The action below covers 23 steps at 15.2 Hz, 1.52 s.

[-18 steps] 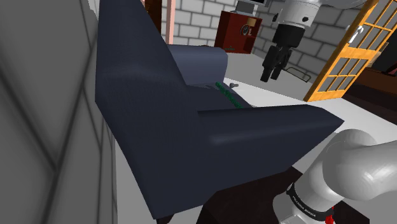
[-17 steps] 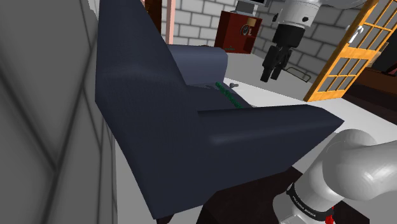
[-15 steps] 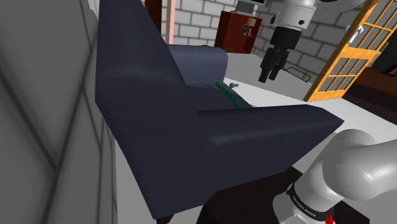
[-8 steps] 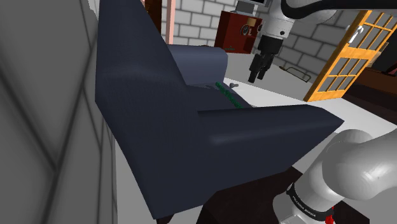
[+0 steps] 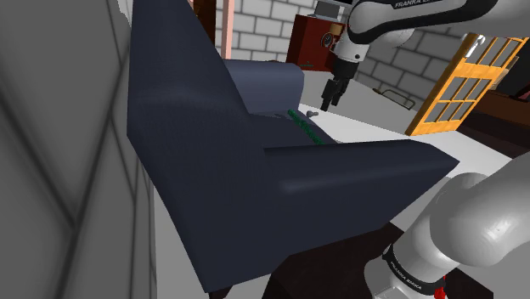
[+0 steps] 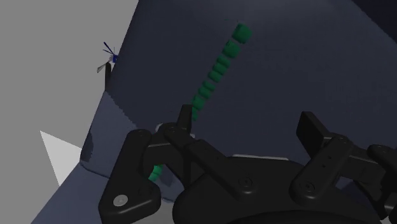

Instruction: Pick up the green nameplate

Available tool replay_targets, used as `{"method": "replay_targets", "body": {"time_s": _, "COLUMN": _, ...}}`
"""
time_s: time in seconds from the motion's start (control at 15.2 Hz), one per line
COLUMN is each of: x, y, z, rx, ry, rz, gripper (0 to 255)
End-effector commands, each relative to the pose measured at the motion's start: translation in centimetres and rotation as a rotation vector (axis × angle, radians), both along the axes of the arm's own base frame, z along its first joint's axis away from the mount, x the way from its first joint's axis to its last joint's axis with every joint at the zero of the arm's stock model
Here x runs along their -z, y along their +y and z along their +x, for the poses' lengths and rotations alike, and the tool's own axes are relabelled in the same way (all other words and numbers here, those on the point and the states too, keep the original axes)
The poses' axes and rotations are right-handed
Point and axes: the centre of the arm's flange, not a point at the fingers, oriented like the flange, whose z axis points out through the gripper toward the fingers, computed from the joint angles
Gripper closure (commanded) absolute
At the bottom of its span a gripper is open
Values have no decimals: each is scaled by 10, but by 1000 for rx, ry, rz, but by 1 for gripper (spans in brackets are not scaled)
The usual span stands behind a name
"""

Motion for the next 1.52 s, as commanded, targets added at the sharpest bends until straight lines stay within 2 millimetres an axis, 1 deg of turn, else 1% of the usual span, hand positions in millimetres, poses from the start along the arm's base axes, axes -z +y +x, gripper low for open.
{"method": "replay_targets", "body": {"time_s": 0.0, "x": 7, "y": -13, "z": 19, "rx": -16, "ry": -10, "rz": -12, "gripper": 0}}
{"method": "replay_targets", "body": {"time_s": 0.33, "x": 29, "y": -49, "z": 64, "rx": -52, "ry": -31, "rz": -37, "gripper": 0}}
{"method": "replay_targets", "body": {"time_s": 0.4, "x": 32, "y": -54, "z": 70, "rx": -57, "ry": -34, "rz": -40, "gripper": 0}}
{"method": "replay_targets", "body": {"time_s": 0.86, "x": 69, "y": -54, "z": 70, "rx": -57, "ry": -34, "rz": -40, "gripper": 0}}
{"method": "replay_targets", "body": {"time_s": 0.99, "x": 72, "y": -54, "z": 70, "rx": -57, "ry": -34, "rz": -40, "gripper": 0}}
{"method": "replay_targets", "body": {"time_s": 1.06, "x": 72, "y": -55, "z": 70, "rx": -57, "ry": -34, "rz": -40, "gripper": 255}}
{"method": "replay_targets", "body": {"time_s": 1.45, "x": 71, "y": -54, "z": 69, "rx": -57, "ry": -34, "rz": -40, "gripper": 255}}
